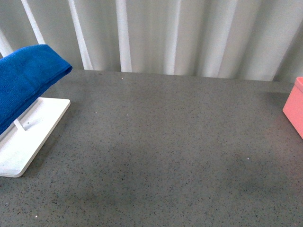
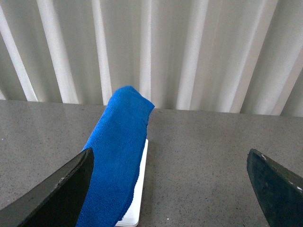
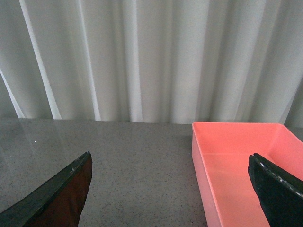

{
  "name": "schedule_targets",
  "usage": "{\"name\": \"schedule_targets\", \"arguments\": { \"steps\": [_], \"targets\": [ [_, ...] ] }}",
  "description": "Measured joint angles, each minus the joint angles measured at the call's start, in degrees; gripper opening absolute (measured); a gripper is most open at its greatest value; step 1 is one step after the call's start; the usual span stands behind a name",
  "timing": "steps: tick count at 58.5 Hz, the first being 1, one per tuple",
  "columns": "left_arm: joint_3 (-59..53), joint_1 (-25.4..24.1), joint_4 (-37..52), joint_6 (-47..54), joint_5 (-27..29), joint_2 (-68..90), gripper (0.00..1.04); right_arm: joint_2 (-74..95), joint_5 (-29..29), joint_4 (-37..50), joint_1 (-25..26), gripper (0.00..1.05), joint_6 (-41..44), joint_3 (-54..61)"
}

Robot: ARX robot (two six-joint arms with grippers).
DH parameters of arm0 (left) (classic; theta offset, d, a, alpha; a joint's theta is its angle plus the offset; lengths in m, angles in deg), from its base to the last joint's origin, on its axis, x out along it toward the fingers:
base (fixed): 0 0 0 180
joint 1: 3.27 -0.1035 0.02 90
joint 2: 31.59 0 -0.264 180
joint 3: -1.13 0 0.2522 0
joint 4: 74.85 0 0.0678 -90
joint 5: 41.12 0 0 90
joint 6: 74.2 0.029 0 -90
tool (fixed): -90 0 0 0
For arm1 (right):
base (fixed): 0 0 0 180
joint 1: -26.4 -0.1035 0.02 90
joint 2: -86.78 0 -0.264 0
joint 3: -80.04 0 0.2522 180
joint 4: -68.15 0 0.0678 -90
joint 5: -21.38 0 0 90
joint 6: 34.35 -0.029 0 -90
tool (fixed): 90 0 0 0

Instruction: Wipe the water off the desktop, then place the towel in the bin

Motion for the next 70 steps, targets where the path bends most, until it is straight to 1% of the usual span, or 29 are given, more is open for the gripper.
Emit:
{"name": "schedule_targets", "arguments": {
  "steps": [61, 63, 65, 68, 70],
  "targets": [
    [0.0, 0.0, 0.0, 0.0, 0.0, 0.0, 0.98, 0.0, 0.0, 0.0, 0.0, 0.98, 0.0, 0.0],
    [0.48, -0.04, -1.81, 0.24, -0.61, 1.03, 0.98, 0.0, 0.0, 0.0, 0.0, 0.98, -0.02, 0.0],
    [3.04, 0.0, -8.7, 0.79, -1.09, 3.96, 0.98, 0.0, 0.0, 0.0, 0.0, 0.98, -0.02, 0.0],
    [6.27, 0.44, -15.21, 1.29, -0.39, 9.18, 0.98, 0.0, 0.07, 0.0, 0.0, 0.98, 0.0, 0.0],
    [7.48, 1.01, -16.26, 1.57, 0.35, 11.87, 0.98, 0.0, 0.09, 0.0, 0.0, 0.98, -0.02, 0.0]
  ]
}}
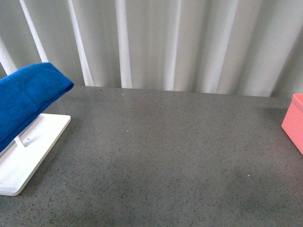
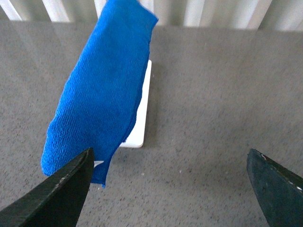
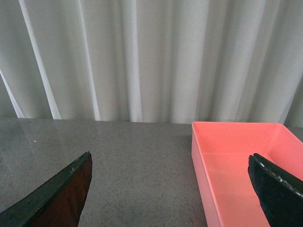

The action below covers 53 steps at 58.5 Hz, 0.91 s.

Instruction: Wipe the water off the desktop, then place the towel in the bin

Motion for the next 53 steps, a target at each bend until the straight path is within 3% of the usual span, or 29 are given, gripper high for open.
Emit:
{"name": "schedule_targets", "arguments": {
  "steps": [11, 16, 20, 36, 53],
  "targets": [
    [7.56, 0.87, 13.94, 3.41, -1.62, 16.57, 0.98, 0.0, -0.07, 0.0, 0.0, 0.98, 0.0, 0.0],
    [15.78, -1.09, 23.06, 4.44, -3.28, 31.76, 0.98, 0.0, -0.04, 0.0, 0.0, 0.98, 0.0, 0.0],
    [25.11, -1.53, 24.81, 5.6, -3.41, 45.79, 0.98, 0.0, -0.09, 0.0, 0.0, 0.98, 0.0, 0.0],
    [59.14, -1.05, 11.72, 12.24, -2.67, 80.22, 0.98, 0.0, -0.09, 0.0, 0.0, 0.98, 0.0, 0.0],
    [81.4, -2.99, -1.66, 14.1, 0.07, 99.1, 0.98, 0.0, -0.07, 0.0, 0.0, 0.98, 0.02, 0.0]
  ]
}}
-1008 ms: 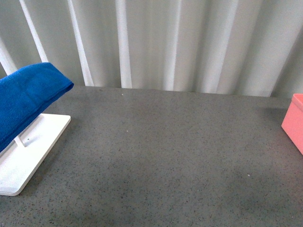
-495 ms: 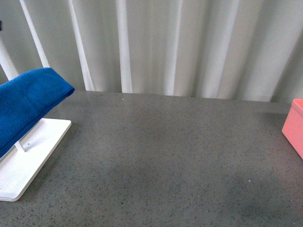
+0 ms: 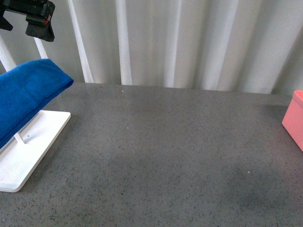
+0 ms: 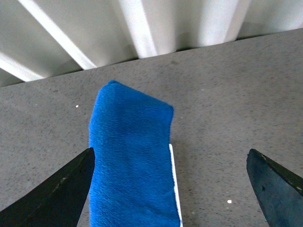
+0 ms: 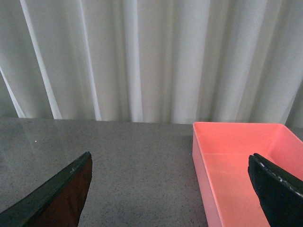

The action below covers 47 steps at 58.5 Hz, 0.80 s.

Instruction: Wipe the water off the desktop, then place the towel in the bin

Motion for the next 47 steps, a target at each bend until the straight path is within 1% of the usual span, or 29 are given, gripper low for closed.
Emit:
{"name": "schedule_targets", "arguments": {
  "steps": [5, 13, 23, 40, 47],
  "targets": [
    [5.53, -1.44, -4.17, 0.37, 1.64, 4.42, 0.98, 0.0, 0.0, 0.0, 0.0, 0.98, -0.02, 0.0],
    [8.61, -2.93, -6.88, -0.33, 3.04, 7.89, 0.98, 0.0, 0.0, 0.0, 0.0, 0.98, -0.02, 0.0],
    [8.83, -3.87, -6.97, -1.18, 3.69, 10.47, 0.98, 0.0, 0.0, 0.0, 0.0, 0.98, -0.02, 0.0],
    [8.79, -2.67, -7.13, -1.25, 3.78, 11.74, 0.98, 0.0, 0.0, 0.0, 0.0, 0.98, -0.02, 0.0],
    [7.61, -2.32, -5.68, -1.03, 4.09, 11.78, 0.98, 0.0, 0.0, 0.0, 0.0, 0.98, -0.02, 0.0]
  ]
}}
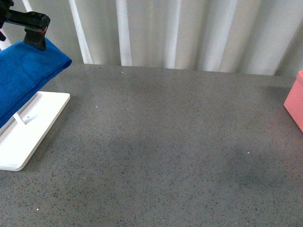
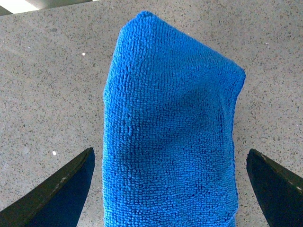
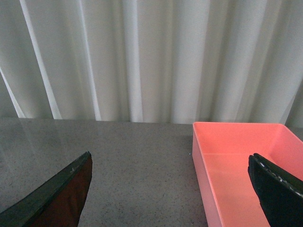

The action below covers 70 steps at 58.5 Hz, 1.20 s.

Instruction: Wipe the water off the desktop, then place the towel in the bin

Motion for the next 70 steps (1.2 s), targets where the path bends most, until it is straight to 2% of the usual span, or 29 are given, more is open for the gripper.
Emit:
{"name": "schedule_targets", "arguments": {
  "steps": [21, 33, 40, 51, 53, 70],
  "targets": [
    [-2.12, 0.72, 2.03, 0.68, 0.92, 0.24, 0.97, 0.0, 0.0, 0.0, 0.0, 0.98, 0.0, 0.0],
    [-3.91, 0.83, 3.17, 1.44, 1.33, 0.28, 0.65, 0.0, -0.02, 0.0, 0.0, 0.98, 0.02, 0.0],
    [-4.28, 0.76, 3.39, 1.64, 1.33, 0.28, 0.36, 0.0, 0.0, 0.0, 0.0, 0.98, 0.0, 0.0],
    [-4.26, 0.59, 3.37, 1.7, 1.33, 0.28, 0.07, 0.0, 0.0, 0.0, 0.0, 0.98, 0.0, 0.0],
    [-4.24, 0.55, 3.34, 1.7, 1.31, 0.28, 0.04, 0.0, -0.02, 0.0, 0.0, 0.98, 0.0, 0.0],
    [-0.07, -1.49, -0.09, 1.57, -1.7, -2.01, 0.04, 0.0, 0.0, 0.0, 0.0, 0.98, 0.0, 0.0]
  ]
}}
